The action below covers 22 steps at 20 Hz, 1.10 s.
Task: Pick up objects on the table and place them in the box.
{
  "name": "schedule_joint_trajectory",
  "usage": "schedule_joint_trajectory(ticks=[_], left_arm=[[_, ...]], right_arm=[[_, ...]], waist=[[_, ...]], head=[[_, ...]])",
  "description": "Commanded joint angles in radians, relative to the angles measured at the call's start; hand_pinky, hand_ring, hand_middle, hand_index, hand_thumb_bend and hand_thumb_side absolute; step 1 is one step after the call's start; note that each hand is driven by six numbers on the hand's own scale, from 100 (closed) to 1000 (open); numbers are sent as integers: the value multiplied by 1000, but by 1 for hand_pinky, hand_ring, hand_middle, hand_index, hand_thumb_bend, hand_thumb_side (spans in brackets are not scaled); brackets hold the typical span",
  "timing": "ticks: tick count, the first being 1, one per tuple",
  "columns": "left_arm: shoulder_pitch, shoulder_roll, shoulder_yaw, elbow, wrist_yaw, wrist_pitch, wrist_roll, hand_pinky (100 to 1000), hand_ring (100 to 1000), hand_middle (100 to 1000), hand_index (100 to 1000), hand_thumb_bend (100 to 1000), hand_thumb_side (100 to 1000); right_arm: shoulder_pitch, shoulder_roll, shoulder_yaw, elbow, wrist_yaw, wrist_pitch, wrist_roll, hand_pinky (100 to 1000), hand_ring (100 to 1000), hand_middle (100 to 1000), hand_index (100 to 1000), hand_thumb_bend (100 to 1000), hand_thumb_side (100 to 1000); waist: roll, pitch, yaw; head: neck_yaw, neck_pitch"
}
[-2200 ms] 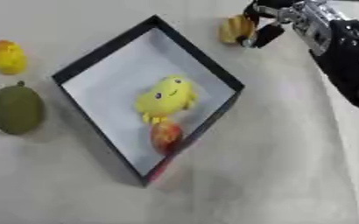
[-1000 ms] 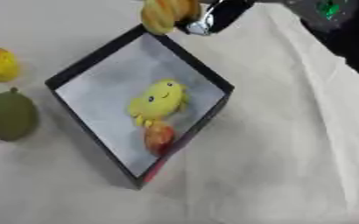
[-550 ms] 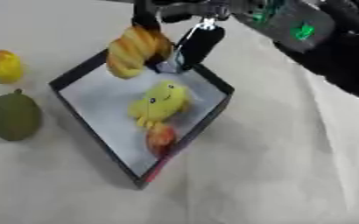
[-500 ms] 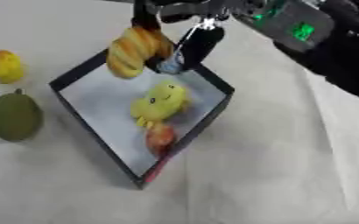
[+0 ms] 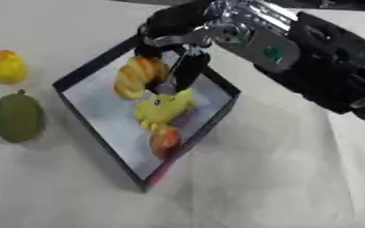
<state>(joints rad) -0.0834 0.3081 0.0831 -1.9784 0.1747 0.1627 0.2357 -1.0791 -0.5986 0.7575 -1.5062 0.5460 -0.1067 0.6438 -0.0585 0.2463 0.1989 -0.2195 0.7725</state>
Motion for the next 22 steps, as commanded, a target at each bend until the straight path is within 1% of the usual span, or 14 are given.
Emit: schedule_joint_trajectory(ticks=[1,2,3,4,5,6,7,8,10,13,15,16,19,22], left_arm=[[-11,19,7,-18,-5,-1,2,896,716,737,824,137,939],[-11,19,7,-18,-5,0,2,896,716,737,824,137,939],[-11,18,7,-18,-5,0,2,896,716,737,824,138,939],[-11,18,7,-18,-5,0,2,896,716,737,824,138,939],[-12,17,7,-18,-6,1,1,896,716,737,824,138,939],[-12,17,7,-18,-6,1,1,897,716,737,824,138,939],[-13,17,7,-18,-6,1,1,897,716,737,824,138,939],[-13,17,7,-18,-6,1,1,897,715,737,824,138,939],[-13,17,7,-18,-6,1,1,897,715,737,824,138,939],[-12,17,7,-17,-5,1,1,897,715,737,823,138,939],[-11,17,7,-17,-5,1,1,897,715,737,823,138,939],[-11,17,7,-17,-5,1,1,897,715,737,824,138,939],[-9,18,7,-17,-5,1,1,897,714,737,823,138,938],[-6,18,7,-16,-5,1,1,897,714,737,823,137,937]], right_arm=[[-2,12,-11,45,37,-29,1,744,619,496,648,156,478],[4,17,-10,56,43,-38,3,747,632,511,663,172,483],[8,21,-10,64,46,-46,7,754,671,549,701,201,492],[12,24,-9,70,48,-53,11,761,692,570,722,220,498],[15,26,-9,74,47,-60,17,788,742,633,774,260,501],[17,28,-8,77,44,-66,25,795,754,652,788,271,502],[18,28,-9,79,40,-71,33,795,754,652,788,271,502],[20,29,-8,81,35,-77,45,833,808,746,858,316,494],[23,28,-7,86,24,-87,77,866,860,810,893,351,481],[25,25,-15,86,19,-81,115,888,880,829,921,383,460],[25,23,-20,84,27,-62,122,916,905,840,939,433,460],[24,21,-22,79,32,-52,119,928,913,843,947,459,467],[22,12,-28,54,35,-30,89,939,915,844,963,457,474],[20,-1,-36,22,12,-9,62,942,906,837,962,458,459]], waist=[[-4,-22,2],[-5,-21,2],[-5,-20,2],[-6,-19,2],[-6,-19,3],[-6,-19,2],[-6,-18,2],[-6,-18,2],[-6,-19,2],[-5,-20,-1],[-4,-22,-3],[-4,-23,-3],[-2,-25,-5],[0,-30,-9]], head=[[1,-3],[1,-3],[0,-3],[0,-3],[0,-3],[0,-3],[1,-3],[0,-3],[0,-3],[1,-3],[0,-3],[1,-3],[2,-3],[3,-3]])
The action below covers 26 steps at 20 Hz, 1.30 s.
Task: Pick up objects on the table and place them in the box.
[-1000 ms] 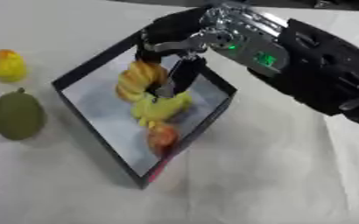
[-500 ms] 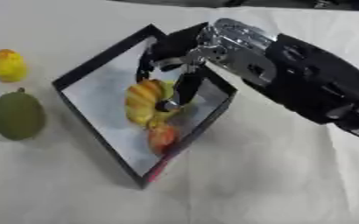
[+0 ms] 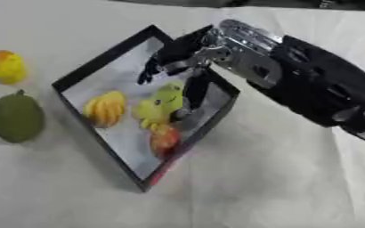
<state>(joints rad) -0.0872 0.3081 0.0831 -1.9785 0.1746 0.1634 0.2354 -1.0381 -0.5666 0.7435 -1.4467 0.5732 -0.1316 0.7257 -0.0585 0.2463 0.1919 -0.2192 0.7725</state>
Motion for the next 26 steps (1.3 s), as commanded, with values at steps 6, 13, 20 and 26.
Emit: schedule_joint_trajectory(ticks=[6,13,20,26], left_arm=[[5,23,11,-16,-5,-3,4,898,713,735,823,135,934],[7,24,14,-17,-4,-5,7,898,713,735,823,134,931],[-4,40,14,-21,-5,-13,9,897,713,735,823,124,919],[-32,145,5,-22,-26,-55,-8,889,718,741,829,100,863]], right_arm=[[4,-145,-107,-151,-127,103,-108,913,867,822,941,193,370],[95,-295,-339,-297,-361,201,-329,907,848,794,915,100,175],[308,-448,-520,-401,-477,237,-451,899,812,751,877,100,100],[567,-479,-728,-456,-642,271,-696,902,785,723,860,100,314]], waist=[[7,-38,-14],[17,-40,-27],[28,-30,-45],[43,-25,-61]], head=[[8,-3],[12,-3],[27,-3],[48,-3]])
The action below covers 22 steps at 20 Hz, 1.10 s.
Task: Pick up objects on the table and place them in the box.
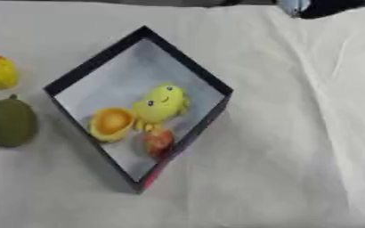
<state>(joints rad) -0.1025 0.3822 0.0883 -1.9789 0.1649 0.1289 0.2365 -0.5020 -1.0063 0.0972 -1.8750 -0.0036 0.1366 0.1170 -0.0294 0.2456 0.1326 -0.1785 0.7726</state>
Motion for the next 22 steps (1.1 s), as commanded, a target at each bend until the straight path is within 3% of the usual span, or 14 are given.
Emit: schedule_joint_trajectory(ticks=[1,3,6,9,16,19,22], left_arm=[[-23,97,-2,-21,-26,-29,-15,888,718,741,829,100,852],[-39,157,-7,-21,-61,-41,-30,881,722,742,832,100,821],[-49,256,-29,-21,-127,-48,-83,871,733,750,852,100,825],[-38,387,-65,-21,-197,-15,-208,872,755,770,880,100,813],[-18,632,-112,-21,-293,64,-541,888,819,803,885,350,575],[-22,697,-126,-21,-344,84,-624,896,844,805,872,448,459],[-27,737,-135,-21,-412,108,-673,890,856,808,867,488,340]], right_arm=[[63,-29,-104,-26,-97,-1,-119,903,784,724,860,100,325],[117,8,-145,-19,-157,-13,-160,915,793,735,865,100,381],[159,93,-197,-6,-239,-32,-158,932,805,751,881,100,508],[183,158,-243,25,-304,-46,-159,928,793,737,869,100,550],[216,188,-267,54,-325,-31,-196,920,773,716,854,100,581],[221,193,-270,51,-328,-33,-212,916,764,705,848,100,585],[229,198,-272,53,-333,-30,-229,914,758,698,844,100,595]], waist=[[17,-24,-4],[23,-25,-7],[31,-27,-13],[39,-28,-19],[47,-28,-15],[47,-29,-11],[48,-29,-8]], head=[[9,-3],[14,-3],[21,-3],[29,-3],[30,-3],[30,-3],[32,-3]])
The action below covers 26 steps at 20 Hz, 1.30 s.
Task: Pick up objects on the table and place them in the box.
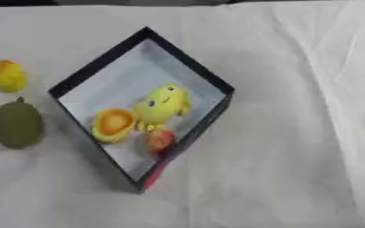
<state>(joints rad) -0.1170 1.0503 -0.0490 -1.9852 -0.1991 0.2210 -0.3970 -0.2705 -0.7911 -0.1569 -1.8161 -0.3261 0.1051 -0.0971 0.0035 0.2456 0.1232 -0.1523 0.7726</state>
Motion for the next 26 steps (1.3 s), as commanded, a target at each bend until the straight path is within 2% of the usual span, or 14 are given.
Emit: schedule_joint_trajectory(ticks=[1,2,3,6,8,15,22,24,26], left_arm=[[-14,78,-1,-15,-70,29,-50,887,856,811,871,492,296],[-17,85,-6,-15,-88,43,-58,886,856,813,875,493,269],[-18,92,-13,-15,-104,59,-64,885,854,812,882,497,206],[-29,105,-37,-11,-121,107,-85,889,852,805,880,491,124],[-44,109,-55,10,-119,128,-97,886,851,799,875,497,102],[-91,97,-95,70,-98,126,-115,888,850,791,869,476,133],[-131,84,-120,80,-83,115,-146,888,846,784,865,471,185],[-151,79,-133,84,-86,113,-156,898,843,766,857,523,242],[-171,77,-151,94,-99,110,-168,896,840,760,854,558,248]], right_arm=[[-1,-15,-18,-6,-13,3,-18,913,756,697,843,100,597],[-1,-13,-18,-6,-15,4,-21,913,756,696,843,100,597],[0,-12,-18,-6,-17,6,-24,910,750,690,846,100,600],[0,-8,-17,-5,-27,15,-34,907,743,682,841,100,605],[-1,-4,-15,-4,-32,19,-37,906,742,681,840,100,607],[0,8,-15,-5,-42,23,-37,904,738,676,837,100,602],[5,22,-17,-2,-47,27,-37,903,735,674,836,100,621],[5,24,-18,-1,-48,29,-38,902,734,673,835,100,622],[5,25,-19,1,-47,30,-39,902,733,671,834,100,623]], waist=[[16,-29,3],[16,-29,4],[16,-29,6],[15,-30,6],[15,-31,2],[13,-32,-8],[12,-32,-12],[12,-32,-15],[13,-31,-17]], head=[[7,-3],[9,-3],[12,-3],[19,-3],[23,-3],[61,-3],[73,-9],[79,-11],[95,-12]])
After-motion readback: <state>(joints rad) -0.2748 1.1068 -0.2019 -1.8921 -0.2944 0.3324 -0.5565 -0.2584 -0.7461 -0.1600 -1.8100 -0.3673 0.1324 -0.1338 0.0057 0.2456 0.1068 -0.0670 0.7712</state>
